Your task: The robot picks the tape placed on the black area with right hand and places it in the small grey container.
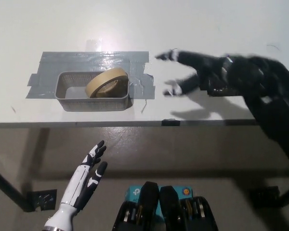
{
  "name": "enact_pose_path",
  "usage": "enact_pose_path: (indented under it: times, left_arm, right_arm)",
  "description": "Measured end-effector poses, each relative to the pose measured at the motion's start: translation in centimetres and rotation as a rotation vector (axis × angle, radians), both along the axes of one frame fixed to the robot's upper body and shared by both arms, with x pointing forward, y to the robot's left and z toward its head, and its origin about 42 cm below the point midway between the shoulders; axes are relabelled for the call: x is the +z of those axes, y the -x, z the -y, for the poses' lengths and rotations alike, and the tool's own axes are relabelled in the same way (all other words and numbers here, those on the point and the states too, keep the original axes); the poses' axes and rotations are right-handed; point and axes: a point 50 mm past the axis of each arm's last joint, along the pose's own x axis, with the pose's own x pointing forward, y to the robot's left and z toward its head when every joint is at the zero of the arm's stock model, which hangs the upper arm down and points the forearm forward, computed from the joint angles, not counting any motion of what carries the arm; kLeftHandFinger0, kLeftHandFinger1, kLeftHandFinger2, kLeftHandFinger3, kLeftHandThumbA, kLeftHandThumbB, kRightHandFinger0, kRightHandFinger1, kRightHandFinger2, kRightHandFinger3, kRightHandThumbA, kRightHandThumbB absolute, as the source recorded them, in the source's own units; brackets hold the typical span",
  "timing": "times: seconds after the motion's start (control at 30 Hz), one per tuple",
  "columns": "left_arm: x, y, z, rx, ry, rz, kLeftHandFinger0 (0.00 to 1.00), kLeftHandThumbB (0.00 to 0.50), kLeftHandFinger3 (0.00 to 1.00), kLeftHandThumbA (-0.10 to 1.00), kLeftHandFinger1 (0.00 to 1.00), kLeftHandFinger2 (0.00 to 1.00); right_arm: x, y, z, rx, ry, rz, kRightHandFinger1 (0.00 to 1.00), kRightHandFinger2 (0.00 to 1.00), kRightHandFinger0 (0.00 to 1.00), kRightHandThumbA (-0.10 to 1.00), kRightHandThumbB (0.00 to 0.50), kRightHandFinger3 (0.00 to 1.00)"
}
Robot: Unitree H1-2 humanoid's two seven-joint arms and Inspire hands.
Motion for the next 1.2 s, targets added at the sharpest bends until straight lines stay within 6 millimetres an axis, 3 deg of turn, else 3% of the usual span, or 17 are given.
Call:
enact_pose_path:
  times: [0.03, 0.1, 0.23, 0.33, 0.43, 0.47, 0.57, 0.6, 0.63, 0.7, 0.8, 0.87, 1.0, 1.2]
  left_arm:
    - [0.0, 0.0, 0.0, 0.001, 0.000, -0.001, 1.00, 0.174, 1.00, 1.00, 1.00, 1.00]
    - [-0.1, 0.0, -0.1, 0.003, 0.000, -0.003, 1.00, 0.158, 1.00, 1.00, 1.00, 1.00]
    - [-0.3, 0.0, -0.2, 0.008, -0.001, -0.011, 1.00, 0.158, 1.00, 1.00, 1.00, 1.00]
    - [-0.8, 0.0, -0.4, 0.015, -0.002, -0.028, 1.00, 0.163, 1.00, 1.00, 1.00, 1.00]
    - [-1.3, 0.1, -0.6, 0.022, -0.003, -0.045, 1.00, 0.156, 1.00, 1.00, 1.00, 1.00]
    - [-1.4, 0.1, -0.6, 0.023, -0.003, -0.049, 1.00, 0.143, 1.00, 1.00, 1.00, 1.00]
    - [-1.8, 0.3, -0.8, 0.028, -0.001, -0.063, 1.00, 0.125, 1.00, 1.00, 1.00, 1.00]
    - [-1.9, 0.5, -0.8, 0.030, 0.000, -0.068, 1.00, 0.124, 1.00, 1.00, 1.00, 1.00]
    - [-2.1, 0.7, -0.9, 0.032, 0.002, -0.072, 1.00, 0.126, 1.00, 1.00, 1.00, 1.00]
    - [-2.6, 1.3, -1.0, 0.036, 0.005, -0.087, 1.00, 0.132, 1.00, 1.00, 1.00, 1.00]
    - [-3.5, 2.6, -1.3, 0.046, 0.010, -0.114, 1.00, 0.138, 1.00, 1.00, 1.00, 1.00]
    - [-3.9, 3.3, -1.6, 0.054, 0.014, -0.125, 1.00, 0.144, 1.00, 1.00, 1.00, 1.00]
    - [-4.2, 4.0, -1.9, 0.064, 0.027, -0.127, 1.00, 0.145, 1.00, 1.00, 1.00, 1.00]
    - [-4.5, 4.7, -2.2, 0.075, 0.035, -0.128, 1.00, 0.142, 1.00, 1.00, 1.00, 1.00]
  right_arm:
    - [-1.6, 1.0, 1.1, -0.015, -0.019, -0.024, 1.00, 1.00, 1.00, 1.00, 0.315, 1.00]
    - [-4.0, 3.1, 2.8, -0.033, -0.066, -0.055, 1.00, 1.00, 1.00, 1.00, 0.273, 1.00]
    - [-8.0, 7.4, 4.9, -0.062, -0.163, -0.116, 1.00, 1.00, 1.00, 1.00, 0.276, 1.00]
    - [-10.5, 11.3, 6.6, -0.086, -0.248, -0.159, 1.00, 1.00, 1.00, 1.00, 0.175, 1.00]
    - [-12.3, 15.5, 8.1, -0.125, -0.364, -0.193, 1.00, 1.00, 1.00, 0.99, 0.175, 1.00]
    - [-12.7, 16.2, 8.3, -0.135, -0.388, -0.200, 1.00, 1.00, 1.00, 0.93, 0.153, 1.00]
    - [-14.7, 19.2, 9.2, -0.218, -0.533, -0.237, 1.00, 1.00, 1.00, 0.93, 0.078, 1.00]
    - [-15.6, 20.0, 9.3, -0.254, -0.589, -0.248, 1.00, 1.00, 1.00, 0.95, 0.093, 1.00]
    - [-16.6, 20.9, 9.3, -0.294, -0.647, -0.255, 1.00, 1.00, 1.00, 1.00, 0.150, 1.00]
    - [-18.4, 22.2, 9.4, -0.368, -0.731, -0.273, 1.00, 1.00, 1.00, 1.00, 0.189, 1.00]
    - [-21.3, 24.2, 9.6, -0.489, -0.828, -0.296, 1.00, 1.00, 1.00, 1.00, 0.174, 1.00]
    - [-22.1, 24.8, 9.8, -0.528, -0.860, -0.289, 1.00, 1.00, 1.00, 1.00, 0.183, 1.00]
    - [-22.6, 25.2, 10.3, -0.565, -0.907, -0.242, 1.00, 1.00, 1.00, 1.00, 0.228, 1.00]
    - [-22.5, 25.1, 10.3, -0.560, -0.947, -0.181, 1.00, 1.00, 1.00, 1.00, 0.209, 1.00]
